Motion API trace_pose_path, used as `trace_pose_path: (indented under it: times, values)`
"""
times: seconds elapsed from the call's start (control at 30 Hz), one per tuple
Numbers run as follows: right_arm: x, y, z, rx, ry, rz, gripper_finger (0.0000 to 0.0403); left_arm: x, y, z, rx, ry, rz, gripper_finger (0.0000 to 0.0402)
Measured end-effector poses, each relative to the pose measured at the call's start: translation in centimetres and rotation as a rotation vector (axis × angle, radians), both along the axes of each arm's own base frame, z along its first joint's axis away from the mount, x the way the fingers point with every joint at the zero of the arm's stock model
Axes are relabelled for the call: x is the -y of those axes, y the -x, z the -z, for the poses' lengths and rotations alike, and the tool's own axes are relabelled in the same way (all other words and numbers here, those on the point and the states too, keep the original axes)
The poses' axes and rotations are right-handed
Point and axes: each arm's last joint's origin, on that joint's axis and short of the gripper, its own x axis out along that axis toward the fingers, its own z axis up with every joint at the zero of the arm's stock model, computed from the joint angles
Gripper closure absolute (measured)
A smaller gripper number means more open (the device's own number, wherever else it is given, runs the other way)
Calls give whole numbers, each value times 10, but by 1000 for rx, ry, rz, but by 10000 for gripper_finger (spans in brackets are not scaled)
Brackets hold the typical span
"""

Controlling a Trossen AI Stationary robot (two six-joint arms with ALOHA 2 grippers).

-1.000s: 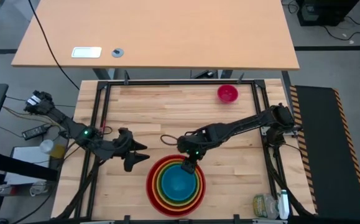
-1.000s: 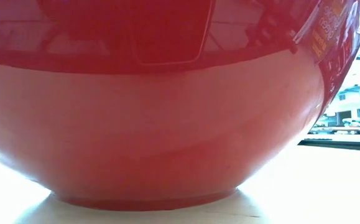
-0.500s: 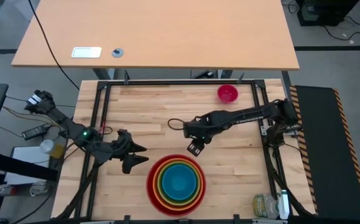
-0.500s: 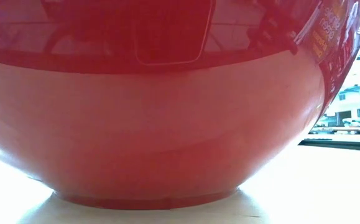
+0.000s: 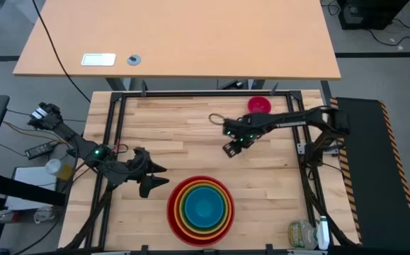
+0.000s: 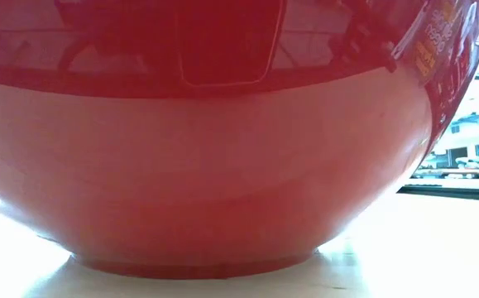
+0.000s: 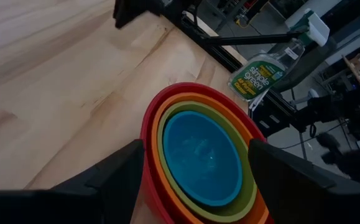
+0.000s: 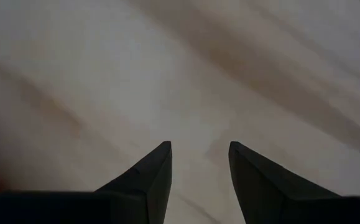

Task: Nest bowls inside each other
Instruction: Stack the pink bowl on top of the blue bowl

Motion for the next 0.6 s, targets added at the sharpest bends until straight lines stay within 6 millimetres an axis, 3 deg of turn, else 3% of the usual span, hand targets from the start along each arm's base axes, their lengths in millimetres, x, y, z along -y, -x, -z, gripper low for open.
trace_pose_path:
  times: [0.33,0.6]
  values:
    - [51,77,9,52,23,455,237,-4,-1,2,-20,-15,-20,111]
    - [61,126,17,295,89,868,237,-11,-5,2,-20,-15,-63,111]
